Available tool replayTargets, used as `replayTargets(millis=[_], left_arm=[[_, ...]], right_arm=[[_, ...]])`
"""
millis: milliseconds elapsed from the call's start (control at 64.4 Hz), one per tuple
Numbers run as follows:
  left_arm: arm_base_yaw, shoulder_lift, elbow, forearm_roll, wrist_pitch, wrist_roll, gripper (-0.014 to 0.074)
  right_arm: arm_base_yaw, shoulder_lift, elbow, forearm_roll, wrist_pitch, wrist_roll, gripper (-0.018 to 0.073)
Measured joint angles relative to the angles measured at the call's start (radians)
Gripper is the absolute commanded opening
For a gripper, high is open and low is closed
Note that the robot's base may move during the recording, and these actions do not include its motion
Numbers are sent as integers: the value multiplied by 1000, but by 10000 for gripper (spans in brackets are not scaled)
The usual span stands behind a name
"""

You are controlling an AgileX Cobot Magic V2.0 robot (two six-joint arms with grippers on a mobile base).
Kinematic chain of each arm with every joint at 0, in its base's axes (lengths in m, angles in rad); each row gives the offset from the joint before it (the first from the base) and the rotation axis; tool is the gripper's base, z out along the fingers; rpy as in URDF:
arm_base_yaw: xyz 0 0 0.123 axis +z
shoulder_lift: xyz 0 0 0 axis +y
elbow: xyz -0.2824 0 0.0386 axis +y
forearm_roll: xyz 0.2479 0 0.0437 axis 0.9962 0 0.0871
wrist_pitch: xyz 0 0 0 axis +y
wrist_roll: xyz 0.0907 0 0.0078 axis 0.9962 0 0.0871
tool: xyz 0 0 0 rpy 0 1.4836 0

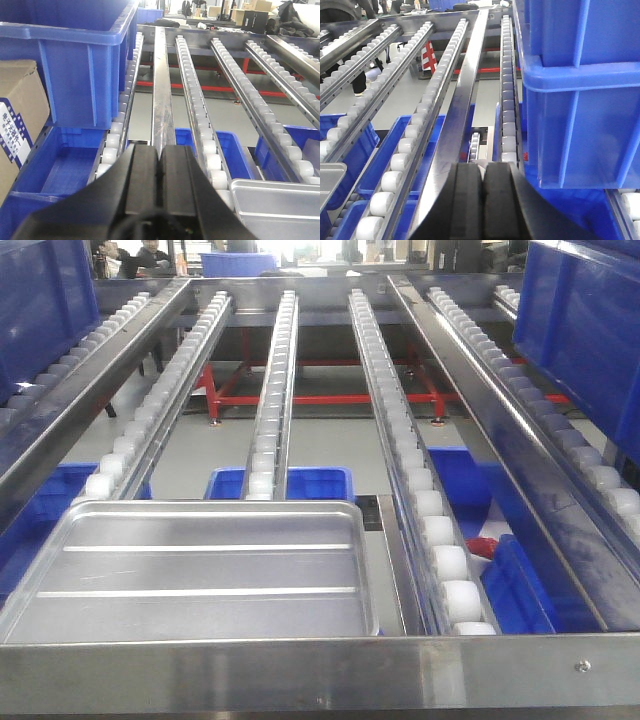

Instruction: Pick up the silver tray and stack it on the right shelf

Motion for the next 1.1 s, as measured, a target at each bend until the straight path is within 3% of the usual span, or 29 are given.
replayTargets(millis=[699,978,1103], left_arm=[[0,0,0,0,0,0,-92],[0,0,0,-20,-85,0,-92],[0,8,-115,11,-41,0,-92]], right_arm=[[0,0,0,0,-2,0,54],[0,0,0,0,-134,0,54],[0,0,-83,0,-109,0,54]])
